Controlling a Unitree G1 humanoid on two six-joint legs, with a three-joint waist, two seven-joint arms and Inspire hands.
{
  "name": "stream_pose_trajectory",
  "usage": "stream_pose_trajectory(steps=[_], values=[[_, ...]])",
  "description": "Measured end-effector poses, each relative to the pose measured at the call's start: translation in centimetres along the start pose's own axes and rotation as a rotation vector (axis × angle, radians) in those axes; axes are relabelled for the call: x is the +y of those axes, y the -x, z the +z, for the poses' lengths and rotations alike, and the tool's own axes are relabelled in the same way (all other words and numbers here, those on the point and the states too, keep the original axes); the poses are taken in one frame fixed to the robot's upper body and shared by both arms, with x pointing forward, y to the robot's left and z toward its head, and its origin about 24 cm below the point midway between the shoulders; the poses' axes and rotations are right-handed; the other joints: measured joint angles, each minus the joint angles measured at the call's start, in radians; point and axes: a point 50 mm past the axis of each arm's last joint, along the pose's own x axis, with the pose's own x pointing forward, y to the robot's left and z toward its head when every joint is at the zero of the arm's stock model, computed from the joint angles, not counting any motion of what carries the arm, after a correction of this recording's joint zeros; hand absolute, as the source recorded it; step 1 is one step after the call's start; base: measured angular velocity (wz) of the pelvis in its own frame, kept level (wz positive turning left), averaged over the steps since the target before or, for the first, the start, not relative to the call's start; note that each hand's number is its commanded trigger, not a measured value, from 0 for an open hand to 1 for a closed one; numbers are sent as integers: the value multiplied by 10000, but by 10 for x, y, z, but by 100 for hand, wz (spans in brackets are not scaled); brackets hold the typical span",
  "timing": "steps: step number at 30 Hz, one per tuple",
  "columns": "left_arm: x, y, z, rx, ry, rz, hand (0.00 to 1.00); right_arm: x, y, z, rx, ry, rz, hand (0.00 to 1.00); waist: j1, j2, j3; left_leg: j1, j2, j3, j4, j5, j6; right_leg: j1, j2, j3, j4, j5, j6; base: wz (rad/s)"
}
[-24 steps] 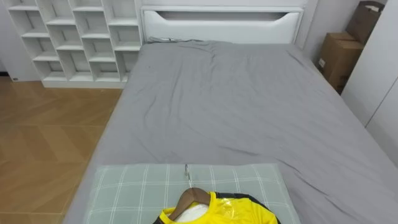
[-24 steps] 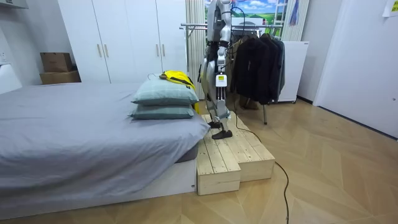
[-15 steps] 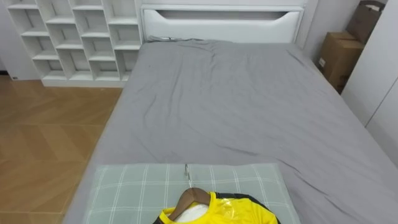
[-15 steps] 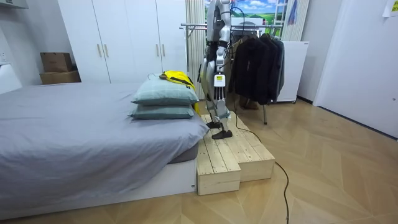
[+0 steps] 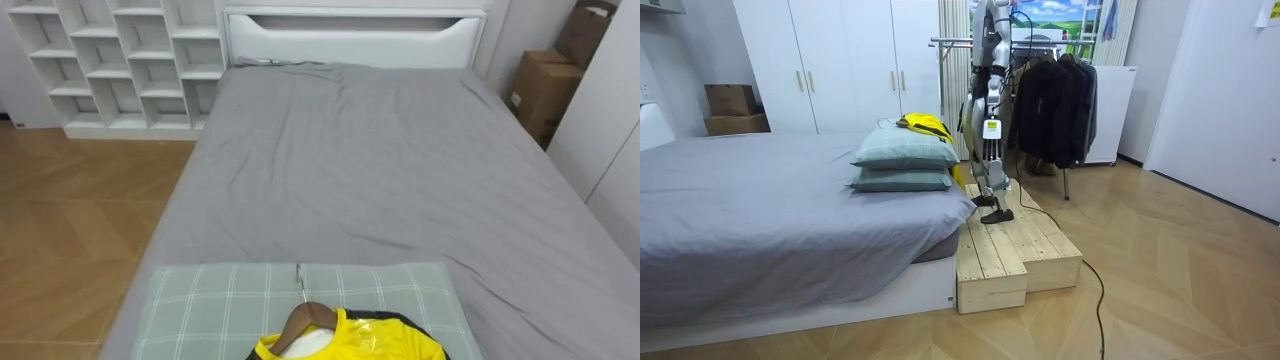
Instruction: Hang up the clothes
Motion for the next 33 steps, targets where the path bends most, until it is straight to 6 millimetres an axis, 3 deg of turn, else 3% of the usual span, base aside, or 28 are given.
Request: stream_pose_trajectory(steps=[20, 27, 33], values=[[9, 0, 2, -237, 1437, 1328, 0, 0, 0, -1, -26, 9, 105, 0, -42, -43, -38, 54, 0, 31, -58, 0, 0, -14, 10, 60, 46, 1, 1, -1], [25, 1, 2, -376, 2612, 2759, 0, -2, 0, -1, -21, -21, 136, 0, -35, 1, -42, 54, 9, 14, -67, 0, 0, 51, 16, 6, 39, 7, -7, 0], [48, 7, 20, -1447, 3392, 4715, 0, -7, 0, 1, -168, 56, 15, 0, 40, 141, -56, 87, 9, 27, -204, 1, 2, 22, 26, 10, 59, 22, -7, 0]])
